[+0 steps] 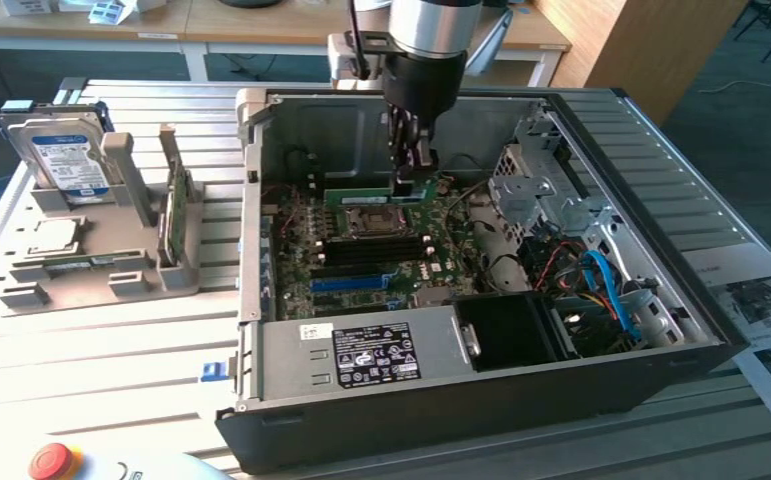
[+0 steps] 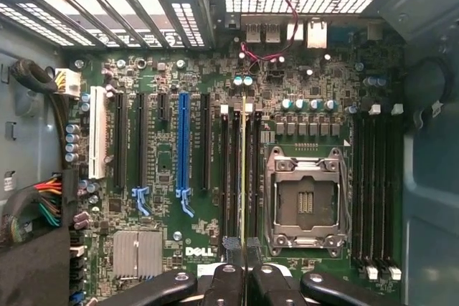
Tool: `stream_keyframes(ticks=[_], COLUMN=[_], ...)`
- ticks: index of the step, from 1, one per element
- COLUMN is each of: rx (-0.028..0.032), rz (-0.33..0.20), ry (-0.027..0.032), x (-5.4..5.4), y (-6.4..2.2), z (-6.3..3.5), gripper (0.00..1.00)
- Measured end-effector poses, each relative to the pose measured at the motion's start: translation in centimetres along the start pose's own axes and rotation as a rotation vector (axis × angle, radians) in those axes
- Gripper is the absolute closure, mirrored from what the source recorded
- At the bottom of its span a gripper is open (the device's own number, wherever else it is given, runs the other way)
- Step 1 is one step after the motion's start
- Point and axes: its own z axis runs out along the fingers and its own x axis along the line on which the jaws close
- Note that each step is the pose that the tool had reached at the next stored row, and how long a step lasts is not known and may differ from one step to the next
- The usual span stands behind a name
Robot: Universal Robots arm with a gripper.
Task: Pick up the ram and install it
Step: 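Insert the ram into the slot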
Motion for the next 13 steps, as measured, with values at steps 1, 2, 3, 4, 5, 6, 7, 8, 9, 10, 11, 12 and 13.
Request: stream_keyframes(ticks=[1, 2, 3, 4, 5, 6, 7, 8, 9, 10, 11, 12, 13], rx=[0.0, 0.0, 0.0, 0.0, 0.0, 0.0, 0.0, -0.0001, -0.0001, -0.0001, -0.0001, 0.0, 0.0], rz=[0.0, 0.0, 0.0, 0.0, 0.0, 0.0, 0.0, 0.0, 0.0, 0.0, 0.0, 0.0, 0.0], ry=[-0.0001, -0.0001, 0.0, 0.0, 0.0, -0.0001, 0.0, 0.0002, 0.0001, 0.0001, 0.0002, 0.0001, 0.0], x=[0.0, -0.01, -0.01, -0.01, -0.02, -0.02, -0.02, -0.02, -0.02, -0.02, -0.02, -0.02, -0.01], y=[0.0, 0.0, 0.0, 0.0, 0.0, 0.0, 0.0, 0.01, 0.0, 0.0, 0.0, 0.0, -0.01], z=[0.09, 0.18, 0.27, 0.36, 0.44, 0.51, 0.56, 0.56, 0.56, 0.56, 0.56, 0.57, 0.57], gripper=[0.88, 0.88, 0.88, 0.88, 0.88, 0.88, 0.88, 0.88, 0.88, 0.88, 0.88, 0.88, 0.88])
